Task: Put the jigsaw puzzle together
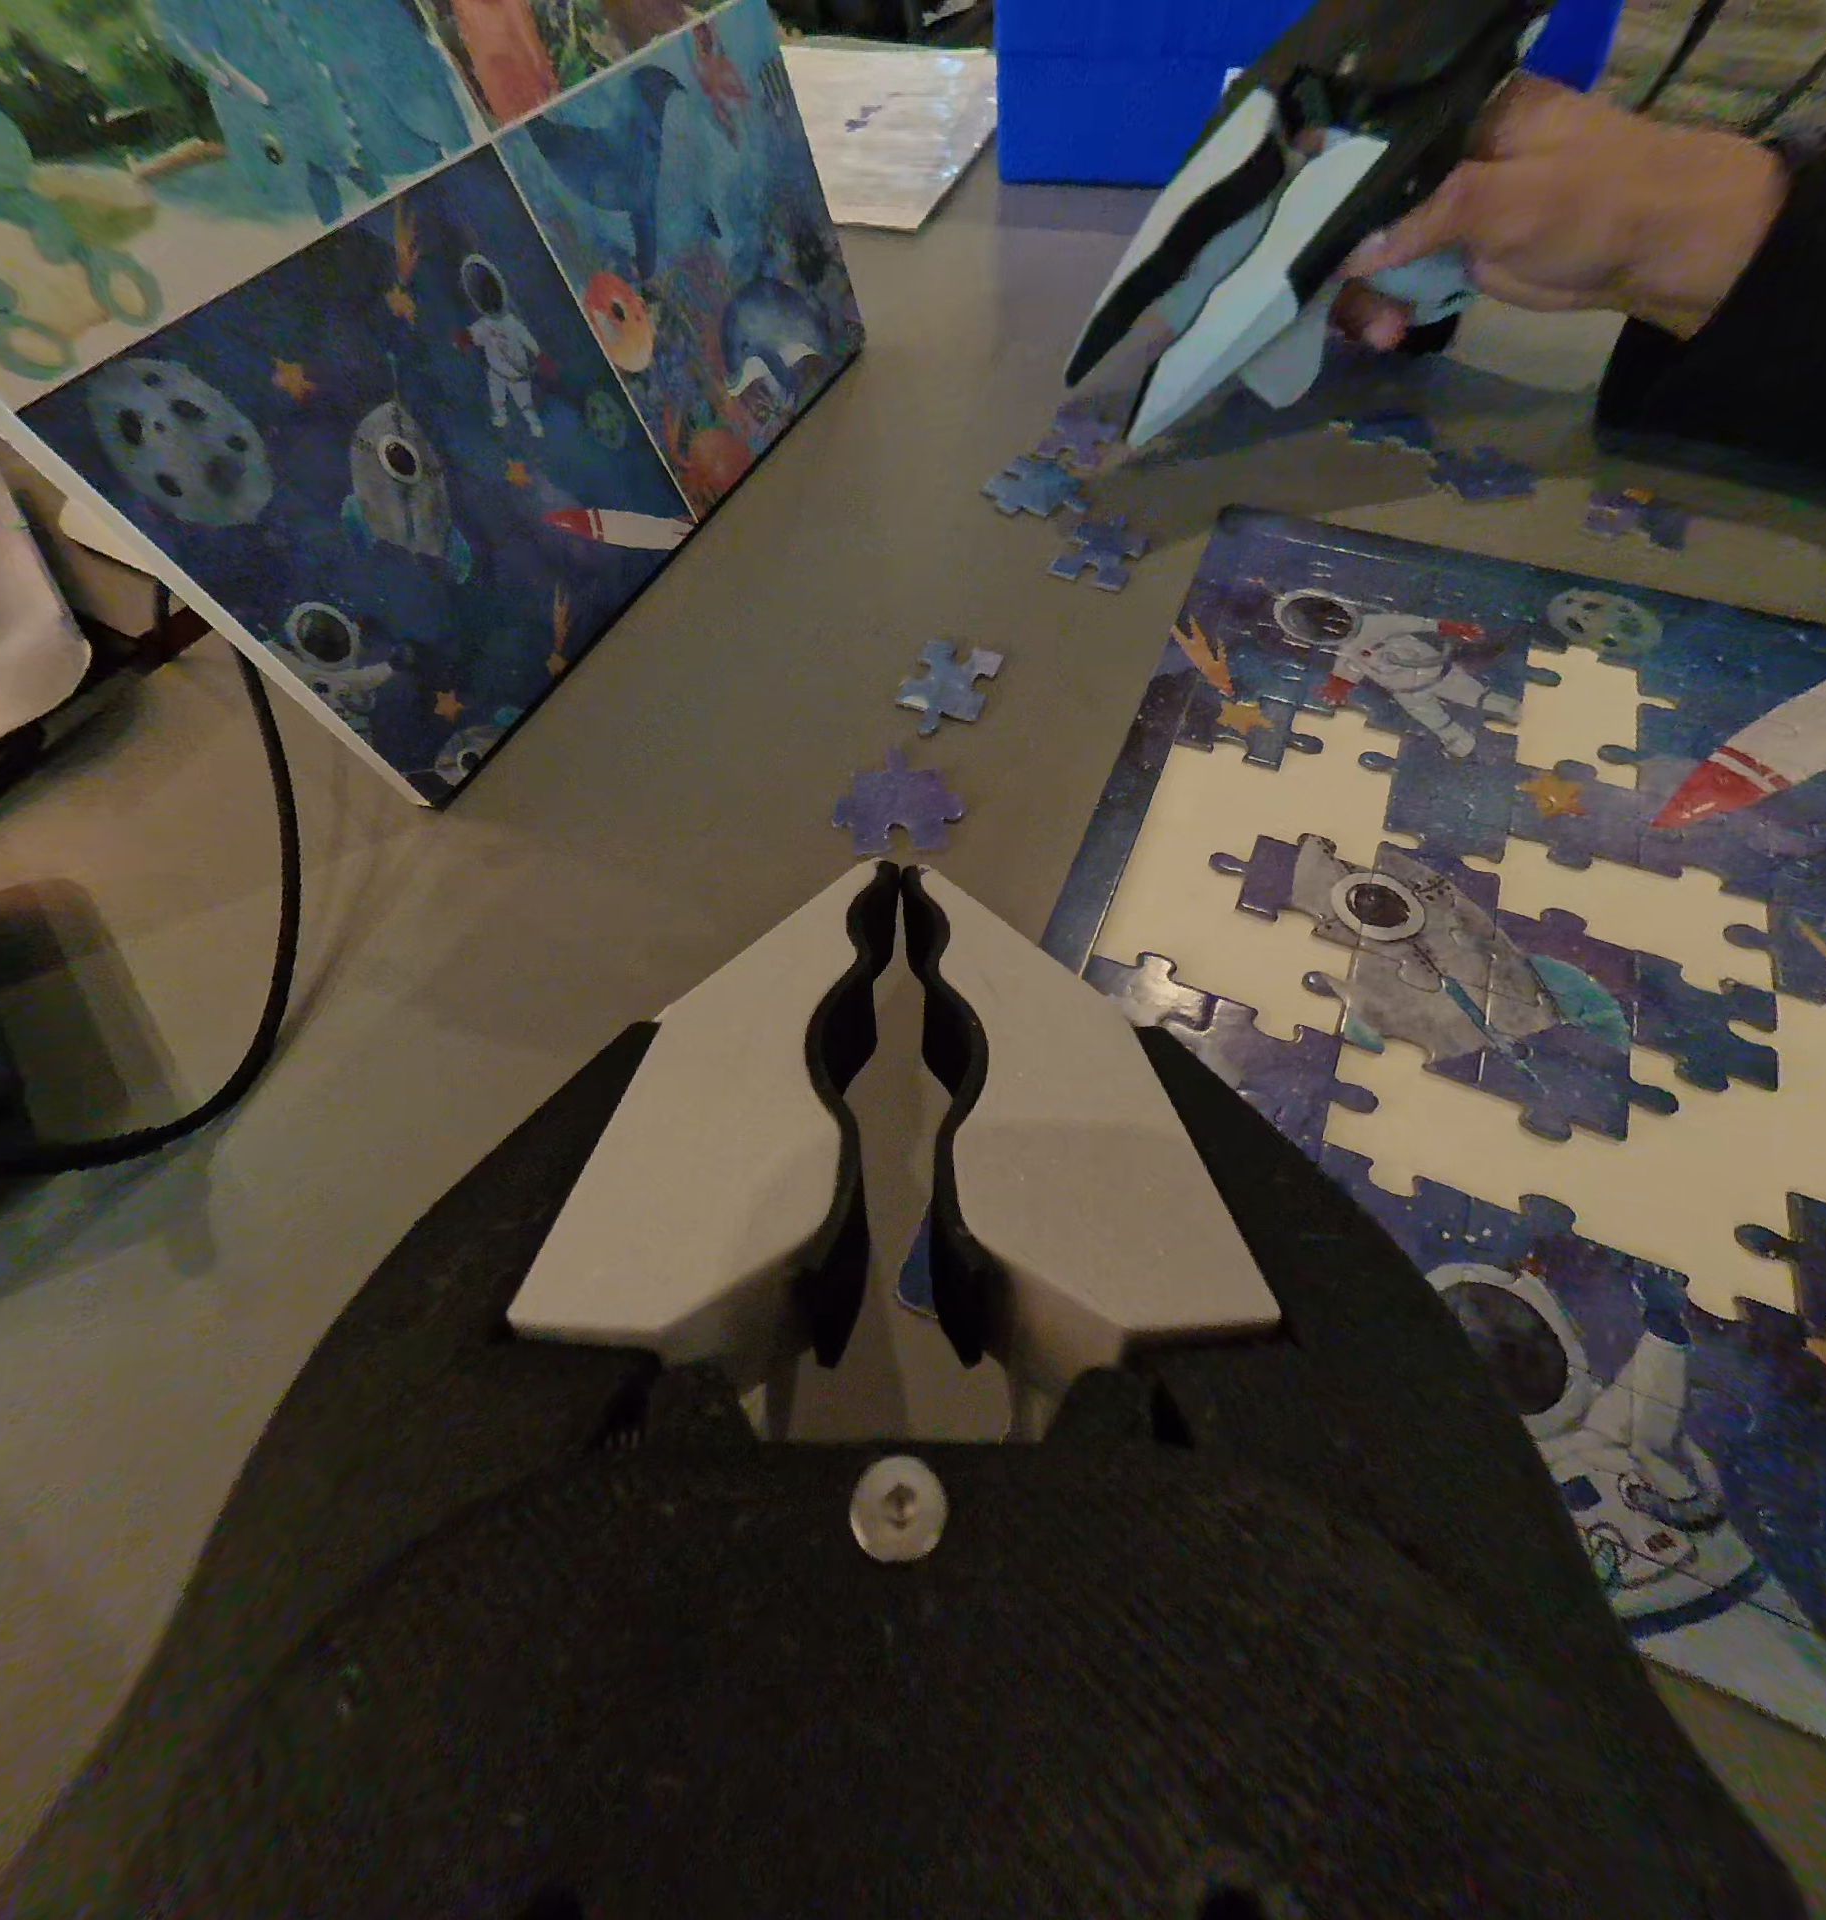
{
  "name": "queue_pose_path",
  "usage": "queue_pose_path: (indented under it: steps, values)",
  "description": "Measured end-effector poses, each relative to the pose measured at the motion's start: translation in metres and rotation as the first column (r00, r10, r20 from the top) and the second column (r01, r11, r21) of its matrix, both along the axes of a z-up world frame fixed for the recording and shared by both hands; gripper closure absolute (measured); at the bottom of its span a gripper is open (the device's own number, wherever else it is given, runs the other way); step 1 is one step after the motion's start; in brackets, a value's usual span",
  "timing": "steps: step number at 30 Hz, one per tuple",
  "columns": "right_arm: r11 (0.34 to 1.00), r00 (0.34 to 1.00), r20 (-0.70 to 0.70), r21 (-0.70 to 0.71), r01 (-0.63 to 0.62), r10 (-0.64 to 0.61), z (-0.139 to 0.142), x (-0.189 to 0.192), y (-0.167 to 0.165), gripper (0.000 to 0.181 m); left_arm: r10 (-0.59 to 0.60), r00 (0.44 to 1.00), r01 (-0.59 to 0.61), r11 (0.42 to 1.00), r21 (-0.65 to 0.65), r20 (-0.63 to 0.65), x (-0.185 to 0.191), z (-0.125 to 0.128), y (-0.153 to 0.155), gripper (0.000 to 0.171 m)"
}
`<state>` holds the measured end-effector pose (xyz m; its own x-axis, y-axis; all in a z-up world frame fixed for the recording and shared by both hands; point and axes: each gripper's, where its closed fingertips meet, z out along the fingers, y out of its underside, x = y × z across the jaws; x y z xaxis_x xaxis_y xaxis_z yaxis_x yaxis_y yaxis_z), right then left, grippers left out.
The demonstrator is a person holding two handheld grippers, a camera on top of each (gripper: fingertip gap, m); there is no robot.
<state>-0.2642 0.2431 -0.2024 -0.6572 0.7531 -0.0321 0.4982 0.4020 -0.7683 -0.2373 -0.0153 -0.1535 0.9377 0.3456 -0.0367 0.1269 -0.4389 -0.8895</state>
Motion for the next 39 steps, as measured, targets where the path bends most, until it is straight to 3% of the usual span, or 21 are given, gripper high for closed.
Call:
queue_pose_path:
  steps: [4, 27, 39]
  values:
    - [0.996, 0.998, -0.024, 0.075, -0.051, 0.053, -0.007, -0.006, -0.003, 0.132, 0.005, 1.000, -0.005, 1.000, -0.006, -0.018, -0.001, 0.001, 0.000, 0.171]
    - [0.999, 1.000, -0.001, 0.044, -0.024, 0.024, -0.008, 0.006, 0.002, 0.152, 0.003, 0.999, -0.004, 1.000, -0.029, -0.034, -0.001, -0.001, -0.001, 0.171]
    - [0.999, 1.000, -0.001, 0.032, -0.004, 0.004, -0.006, 0.010, 0.006, 0.149, 0.006, 0.999, -0.007, 0.999, -0.035, -0.037, -0.002, -0.002, -0.002, 0.171]
